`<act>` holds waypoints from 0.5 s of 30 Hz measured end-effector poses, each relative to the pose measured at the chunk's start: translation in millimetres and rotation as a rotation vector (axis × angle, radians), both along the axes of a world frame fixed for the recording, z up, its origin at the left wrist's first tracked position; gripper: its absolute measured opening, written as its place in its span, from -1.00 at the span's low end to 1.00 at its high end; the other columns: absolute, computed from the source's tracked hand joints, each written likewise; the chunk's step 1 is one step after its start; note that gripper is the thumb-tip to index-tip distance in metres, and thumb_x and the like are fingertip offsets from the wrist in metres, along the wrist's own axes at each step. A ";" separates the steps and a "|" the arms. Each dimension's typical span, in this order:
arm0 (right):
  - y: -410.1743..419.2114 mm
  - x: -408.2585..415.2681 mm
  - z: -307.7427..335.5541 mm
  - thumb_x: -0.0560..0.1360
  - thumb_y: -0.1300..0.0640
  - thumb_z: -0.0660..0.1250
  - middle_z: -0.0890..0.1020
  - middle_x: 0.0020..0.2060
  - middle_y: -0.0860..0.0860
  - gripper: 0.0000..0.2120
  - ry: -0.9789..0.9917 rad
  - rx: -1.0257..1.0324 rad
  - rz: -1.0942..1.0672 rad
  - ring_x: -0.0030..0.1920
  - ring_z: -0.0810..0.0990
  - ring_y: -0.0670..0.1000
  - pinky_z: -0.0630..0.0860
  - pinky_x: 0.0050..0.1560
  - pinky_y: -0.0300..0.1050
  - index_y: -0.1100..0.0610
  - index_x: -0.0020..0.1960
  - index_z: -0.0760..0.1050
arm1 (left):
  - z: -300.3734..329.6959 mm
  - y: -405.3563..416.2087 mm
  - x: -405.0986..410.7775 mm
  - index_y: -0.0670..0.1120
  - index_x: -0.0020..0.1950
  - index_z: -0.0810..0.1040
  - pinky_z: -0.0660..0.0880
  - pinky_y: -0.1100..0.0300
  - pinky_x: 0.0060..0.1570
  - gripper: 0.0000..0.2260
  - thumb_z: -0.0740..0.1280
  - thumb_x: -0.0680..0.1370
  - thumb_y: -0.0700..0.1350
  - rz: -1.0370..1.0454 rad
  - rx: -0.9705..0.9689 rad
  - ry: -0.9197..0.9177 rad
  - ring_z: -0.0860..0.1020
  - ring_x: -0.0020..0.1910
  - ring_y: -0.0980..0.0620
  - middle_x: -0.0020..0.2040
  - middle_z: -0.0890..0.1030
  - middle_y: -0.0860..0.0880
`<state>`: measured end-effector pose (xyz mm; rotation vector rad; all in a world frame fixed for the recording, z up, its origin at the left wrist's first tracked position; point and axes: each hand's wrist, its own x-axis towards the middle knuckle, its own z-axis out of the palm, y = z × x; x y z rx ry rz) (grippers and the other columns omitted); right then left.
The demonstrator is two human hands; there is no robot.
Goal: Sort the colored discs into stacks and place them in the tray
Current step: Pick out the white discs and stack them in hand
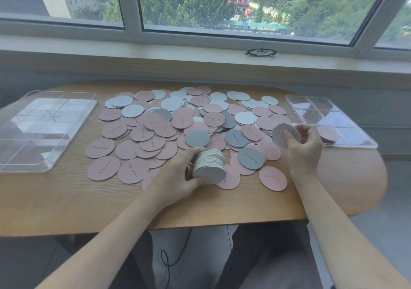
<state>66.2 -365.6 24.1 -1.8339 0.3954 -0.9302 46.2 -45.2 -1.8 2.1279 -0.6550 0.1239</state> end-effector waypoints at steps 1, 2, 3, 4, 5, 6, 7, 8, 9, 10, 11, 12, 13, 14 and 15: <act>-0.1 -1.2 1.9 0.46 0.15 0.44 0.59 -0.13 -0.08 -0.87 -0.006 0.008 0.006 -0.12 0.50 -0.10 0.53 0.08 0.05 0.02 -0.04 0.52 | 0.0 -0.2 0.1 0.09 0.43 0.39 0.49 0.27 -0.01 -0.38 0.47 0.42 0.19 -0.002 0.002 -0.001 0.55 0.03 0.18 0.18 0.56 0.18; 0.8 -2.4 4.0 0.46 0.15 0.44 0.59 -0.13 -0.08 -0.87 -0.013 0.021 0.016 -0.12 0.51 -0.09 0.53 0.08 0.07 0.02 -0.05 0.52 | -0.1 -0.3 0.3 0.09 0.43 0.39 0.49 0.27 -0.01 -0.37 0.45 0.42 0.21 -0.001 0.003 -0.002 0.54 0.02 0.18 0.18 0.56 0.18; 3.3 -3.9 6.8 0.45 0.16 0.43 0.59 -0.12 -0.06 -0.87 -0.023 0.042 0.033 -0.12 0.52 -0.09 0.54 0.07 0.06 0.02 -0.05 0.52 | -0.3 -0.3 0.5 0.10 0.43 0.39 0.49 0.26 -0.01 -0.37 0.44 0.41 0.23 0.000 0.004 -0.001 0.55 0.02 0.18 0.18 0.56 0.19; 7.2 -5.5 9.7 0.46 0.17 0.44 0.60 -0.12 -0.05 -0.87 -0.034 0.066 0.057 -0.12 0.53 -0.09 0.54 0.05 0.03 0.03 -0.04 0.52 | -0.4 -0.2 0.8 0.10 0.43 0.39 0.49 0.26 -0.02 -0.36 0.43 0.41 0.25 0.002 0.006 -0.001 0.55 0.00 0.18 0.17 0.56 0.19; 12.3 -7.2 13.1 0.46 0.18 0.44 0.61 -0.11 -0.05 -0.86 -0.045 0.086 0.086 -0.12 0.54 -0.11 0.55 0.03 -0.02 0.05 -0.02 0.53 | -0.4 -0.3 0.8 0.11 0.43 0.39 0.49 0.27 -0.03 -0.36 0.43 0.41 0.24 0.004 0.007 -0.002 0.54 -0.01 0.18 0.17 0.56 0.19; 18.5 -8.5 15.9 0.46 0.20 0.44 0.61 -0.11 -0.06 -0.85 -0.054 0.102 0.115 -0.12 0.55 -0.13 0.55 0.02 -0.06 0.07 -0.01 0.53 | -0.5 -0.3 1.0 0.11 0.43 0.39 0.48 0.28 -0.03 -0.37 0.45 0.41 0.22 0.005 0.008 -0.003 0.54 -0.03 0.19 0.16 0.56 0.19; 26.0 -10.1 18.9 0.47 0.23 0.44 0.61 -0.11 -0.08 -0.84 -0.061 0.115 0.151 -0.11 0.55 -0.15 0.55 0.01 -0.12 0.08 0.01 0.54 | -0.3 -0.3 0.8 0.10 0.43 0.39 0.47 0.30 -0.04 -0.38 0.48 0.42 0.18 0.006 0.009 -0.006 0.54 -0.03 0.20 0.16 0.56 0.19; 34.1 -10.8 20.9 0.47 0.25 0.44 0.61 -0.11 -0.08 -0.83 -0.066 0.125 0.193 -0.10 0.55 -0.16 0.54 0.00 -0.16 0.10 0.02 0.54 | -0.2 -0.3 0.4 0.10 0.44 0.39 0.46 0.32 -0.05 -0.39 0.50 0.43 0.14 0.007 0.011 -0.010 0.53 -0.04 0.22 0.16 0.56 0.19; 42.3 -11.4 22.0 0.47 0.27 0.44 0.61 -0.10 -0.06 -0.83 -0.070 0.132 0.237 -0.10 0.56 -0.14 0.53 0.01 -0.16 0.11 0.02 0.53 | 0.0 -0.3 0.0 0.10 0.44 0.39 0.46 0.33 -0.05 -0.39 0.51 0.44 0.11 0.007 0.012 -0.013 0.53 -0.04 0.23 0.16 0.56 0.20; 50.8 -11.4 22.1 0.48 0.28 0.43 0.62 -0.08 -0.02 -0.82 -0.067 0.149 0.282 -0.08 0.56 -0.11 0.53 0.02 -0.14 0.12 0.04 0.53 | 0.1 -0.3 -0.4 0.10 0.44 0.39 0.46 0.32 -0.05 -0.38 0.51 0.43 0.10 0.007 0.009 -0.012 0.53 -0.03 0.22 0.16 0.56 0.19; 59.2 -12.1 21.9 0.48 0.30 0.43 0.63 -0.06 0.01 -0.81 -0.066 0.181 0.332 -0.07 0.58 -0.09 0.54 0.02 -0.12 0.14 0.06 0.53 | 0.0 -0.4 -0.6 0.11 0.45 0.38 0.47 0.30 -0.04 -0.37 0.52 0.43 0.10 0.009 0.003 -0.006 0.54 -0.03 0.20 0.16 0.55 0.19; 67.6 -12.6 21.2 0.48 0.32 0.43 0.63 -0.05 0.01 -0.79 -0.065 0.226 0.388 -0.06 0.59 -0.07 0.54 0.02 -0.11 0.15 0.07 0.52 | 0.3 -0.4 -1.0 0.12 0.47 0.36 0.47 0.28 -0.03 -0.34 0.52 0.41 0.11 0.017 -0.002 0.000 0.53 -0.04 0.19 0.16 0.54 0.19; 75.2 -12.8 20.3 0.48 0.33 0.43 0.64 -0.05 0.00 -0.78 -0.061 0.259 0.441 -0.05 0.61 -0.05 0.55 0.02 -0.09 0.14 0.07 0.52 | 0.4 -0.6 -1.2 0.13 0.49 0.34 0.47 0.28 -0.01 -0.30 0.53 0.40 0.10 0.030 -0.004 0.006 0.53 -0.04 0.19 0.17 0.53 0.20; 81.8 -12.6 18.3 0.47 0.34 0.43 0.65 -0.05 0.00 -0.76 -0.051 0.279 0.489 -0.04 0.62 -0.03 0.55 0.03 -0.07 0.10 0.07 0.53 | 0.7 -1.0 -1.5 0.13 0.52 0.30 0.46 0.30 0.01 -0.26 0.54 0.40 0.08 0.043 -0.005 0.014 0.52 -0.03 0.22 0.18 0.51 0.21; 87.0 -11.5 15.3 0.46 0.35 0.43 0.66 -0.04 0.00 -0.74 -0.035 0.286 0.532 -0.03 0.62 0.00 0.54 0.03 -0.04 0.08 0.06 0.53 | 0.8 -1.1 -1.5 0.13 0.55 0.26 0.44 0.33 0.04 -0.21 0.56 0.40 0.05 0.051 -0.014 0.028 0.50 -0.02 0.25 0.20 0.50 0.23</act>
